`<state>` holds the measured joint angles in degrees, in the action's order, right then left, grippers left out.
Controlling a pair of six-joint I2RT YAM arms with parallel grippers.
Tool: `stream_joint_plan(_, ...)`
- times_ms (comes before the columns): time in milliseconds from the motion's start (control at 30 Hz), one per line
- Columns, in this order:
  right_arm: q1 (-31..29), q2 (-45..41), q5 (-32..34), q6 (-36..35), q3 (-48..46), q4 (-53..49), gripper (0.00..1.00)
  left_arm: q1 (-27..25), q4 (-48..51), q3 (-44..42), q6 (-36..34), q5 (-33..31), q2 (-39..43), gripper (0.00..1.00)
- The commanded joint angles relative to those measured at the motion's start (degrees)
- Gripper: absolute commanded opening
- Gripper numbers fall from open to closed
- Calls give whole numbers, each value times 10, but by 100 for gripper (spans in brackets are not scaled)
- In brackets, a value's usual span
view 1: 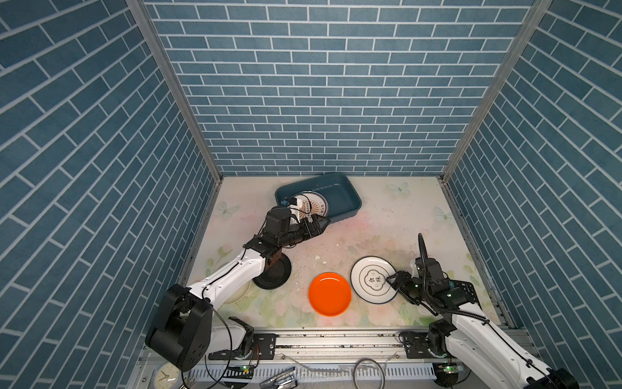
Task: Place the plates into the plastic bin on the countertop
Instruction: 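Move the right gripper to the green-rimmed white plate and grip its rim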
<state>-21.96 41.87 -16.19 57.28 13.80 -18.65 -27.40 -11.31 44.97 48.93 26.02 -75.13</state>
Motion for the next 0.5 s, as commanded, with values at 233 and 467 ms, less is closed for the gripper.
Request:
stream_joint_plan(233, 0, 20, 5, 23, -18, 34, 36, -3, -9, 3, -2, 2, -23, 99)
stream_joint_plan(467, 0, 37, 19, 29, -15, 37, 22, -3, -9, -2, -3, -2, -28, 99)
